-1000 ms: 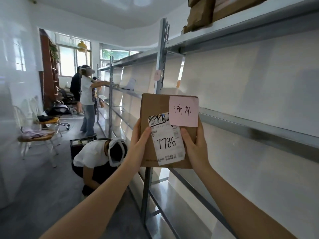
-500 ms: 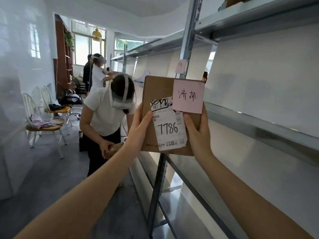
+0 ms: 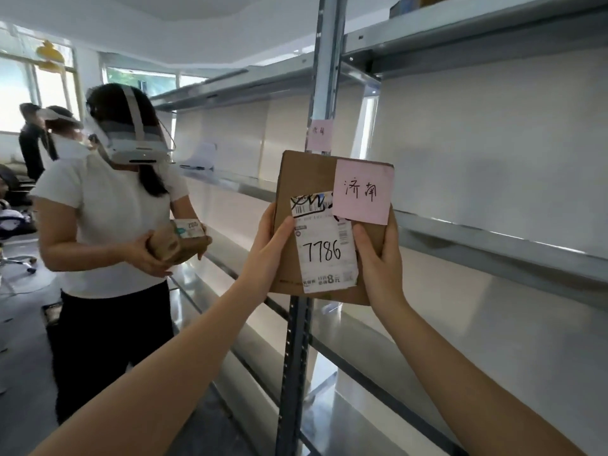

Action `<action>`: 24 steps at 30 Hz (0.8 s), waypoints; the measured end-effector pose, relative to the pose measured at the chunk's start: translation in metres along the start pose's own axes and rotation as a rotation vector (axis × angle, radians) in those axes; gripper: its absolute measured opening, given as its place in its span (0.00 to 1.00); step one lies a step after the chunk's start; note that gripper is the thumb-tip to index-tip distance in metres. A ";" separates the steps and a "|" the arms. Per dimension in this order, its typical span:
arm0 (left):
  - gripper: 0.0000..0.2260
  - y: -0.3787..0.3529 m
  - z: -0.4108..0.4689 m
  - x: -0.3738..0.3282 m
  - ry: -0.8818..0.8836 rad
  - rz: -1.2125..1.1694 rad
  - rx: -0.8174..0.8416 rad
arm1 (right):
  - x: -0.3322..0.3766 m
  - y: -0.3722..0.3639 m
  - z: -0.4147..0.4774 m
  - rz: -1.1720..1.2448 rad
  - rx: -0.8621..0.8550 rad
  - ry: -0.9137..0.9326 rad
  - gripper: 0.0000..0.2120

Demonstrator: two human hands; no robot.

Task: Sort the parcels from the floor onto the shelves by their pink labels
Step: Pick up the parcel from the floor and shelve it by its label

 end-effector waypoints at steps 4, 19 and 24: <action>0.19 -0.001 0.035 0.015 0.012 -0.018 0.088 | -0.017 -0.005 0.021 -0.048 -0.083 0.002 0.29; 0.18 -0.060 0.185 0.042 0.119 -0.143 0.335 | -0.050 0.019 0.149 -0.063 -0.233 -0.016 0.25; 0.16 -0.069 0.218 0.054 0.216 -0.240 0.354 | -0.056 0.026 0.190 -0.015 -0.259 -0.234 0.20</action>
Point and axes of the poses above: each hand's wrist, its own z-axis towards the middle knuckle, its own y-axis out of the back of the hand, x = y × z, the point moved 4 cm from there along z, towards the middle knuckle, and after that the axes turned 3 degrees about z, right-handed, at the moved point
